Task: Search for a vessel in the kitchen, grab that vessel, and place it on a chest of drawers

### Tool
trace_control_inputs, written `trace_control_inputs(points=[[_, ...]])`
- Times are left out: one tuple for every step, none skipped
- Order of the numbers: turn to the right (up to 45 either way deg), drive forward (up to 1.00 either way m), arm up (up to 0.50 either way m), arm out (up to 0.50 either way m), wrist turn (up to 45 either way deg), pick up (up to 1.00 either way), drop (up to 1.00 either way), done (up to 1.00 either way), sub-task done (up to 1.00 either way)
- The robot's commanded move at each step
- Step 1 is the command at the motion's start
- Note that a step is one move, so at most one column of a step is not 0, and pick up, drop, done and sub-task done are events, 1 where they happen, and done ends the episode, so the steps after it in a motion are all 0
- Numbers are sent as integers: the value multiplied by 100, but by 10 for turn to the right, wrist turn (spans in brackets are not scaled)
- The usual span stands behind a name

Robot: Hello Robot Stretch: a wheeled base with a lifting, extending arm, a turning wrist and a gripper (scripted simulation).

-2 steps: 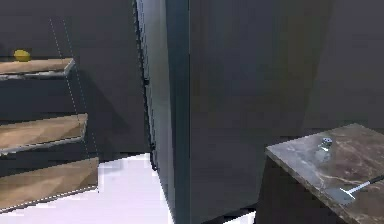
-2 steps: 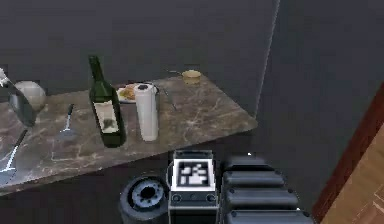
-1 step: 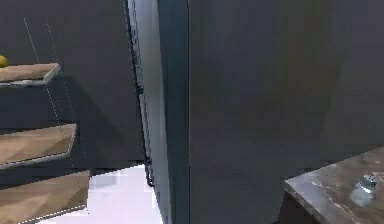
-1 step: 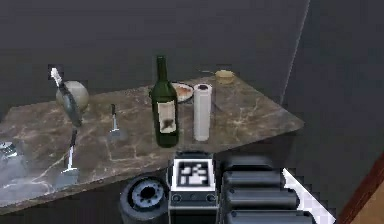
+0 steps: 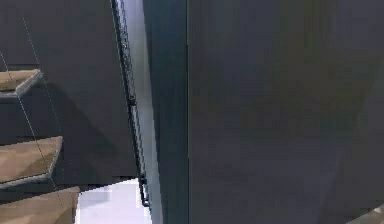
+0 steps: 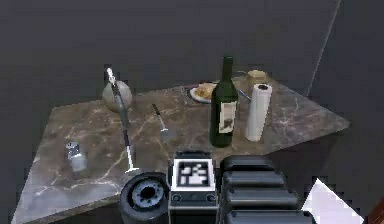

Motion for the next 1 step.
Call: trace_control_inputs(points=[[450, 0, 0, 0, 0, 0, 0, 0, 0]])
